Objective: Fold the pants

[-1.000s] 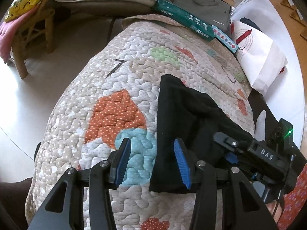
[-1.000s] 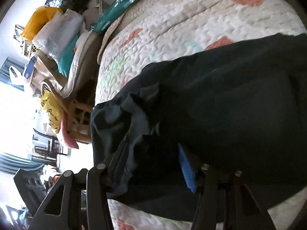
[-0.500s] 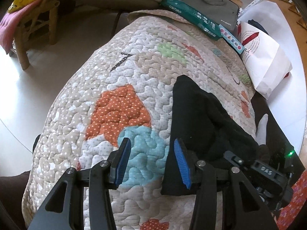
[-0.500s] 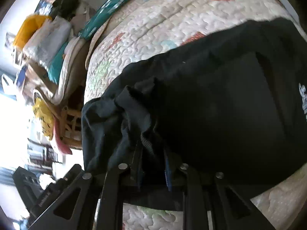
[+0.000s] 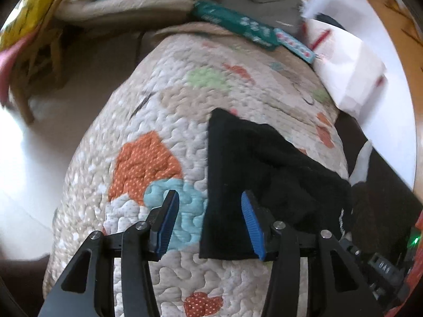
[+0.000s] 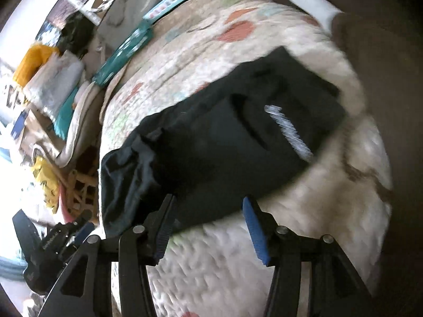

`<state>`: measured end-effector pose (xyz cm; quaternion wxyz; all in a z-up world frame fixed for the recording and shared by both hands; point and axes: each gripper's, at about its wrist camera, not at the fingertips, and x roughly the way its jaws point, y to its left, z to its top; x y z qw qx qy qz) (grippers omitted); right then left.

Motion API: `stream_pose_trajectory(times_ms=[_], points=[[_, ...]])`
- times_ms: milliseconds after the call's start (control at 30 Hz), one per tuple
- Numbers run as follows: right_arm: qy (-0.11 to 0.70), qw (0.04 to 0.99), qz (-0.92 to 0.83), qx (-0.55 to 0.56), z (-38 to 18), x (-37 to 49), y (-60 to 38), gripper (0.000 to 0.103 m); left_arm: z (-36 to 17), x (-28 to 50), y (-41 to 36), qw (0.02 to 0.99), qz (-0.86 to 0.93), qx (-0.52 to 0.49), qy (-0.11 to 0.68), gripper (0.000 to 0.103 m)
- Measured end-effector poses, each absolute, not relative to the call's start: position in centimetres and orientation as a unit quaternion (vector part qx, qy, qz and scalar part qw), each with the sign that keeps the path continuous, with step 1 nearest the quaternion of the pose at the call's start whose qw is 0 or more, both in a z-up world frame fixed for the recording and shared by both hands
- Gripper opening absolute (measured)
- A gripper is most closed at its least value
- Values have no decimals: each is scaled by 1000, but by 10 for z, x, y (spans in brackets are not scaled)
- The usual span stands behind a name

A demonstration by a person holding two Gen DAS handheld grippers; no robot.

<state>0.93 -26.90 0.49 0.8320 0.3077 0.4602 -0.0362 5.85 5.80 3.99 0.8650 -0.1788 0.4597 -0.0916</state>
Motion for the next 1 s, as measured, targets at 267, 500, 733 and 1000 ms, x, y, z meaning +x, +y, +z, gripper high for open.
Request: stream_pose_trajectory(times_ms=[267, 500, 733, 1000], points=[[421, 838, -124, 324, -4, -18, -305, 58, 56, 49, 31, 877, -136, -116, 447, 51], [387, 833, -138, 372, -23, -11, -346, 59, 53, 113, -79, 831, -239, -75, 497, 55], [362, 827, -145, 405, -31, 2, -362, 68, 45, 155, -223, 782, -361, 43, 506, 55], [347, 838, -158, 391, -29, 23, -368, 71, 28, 186, -324, 726, -439, 115, 517, 59]])
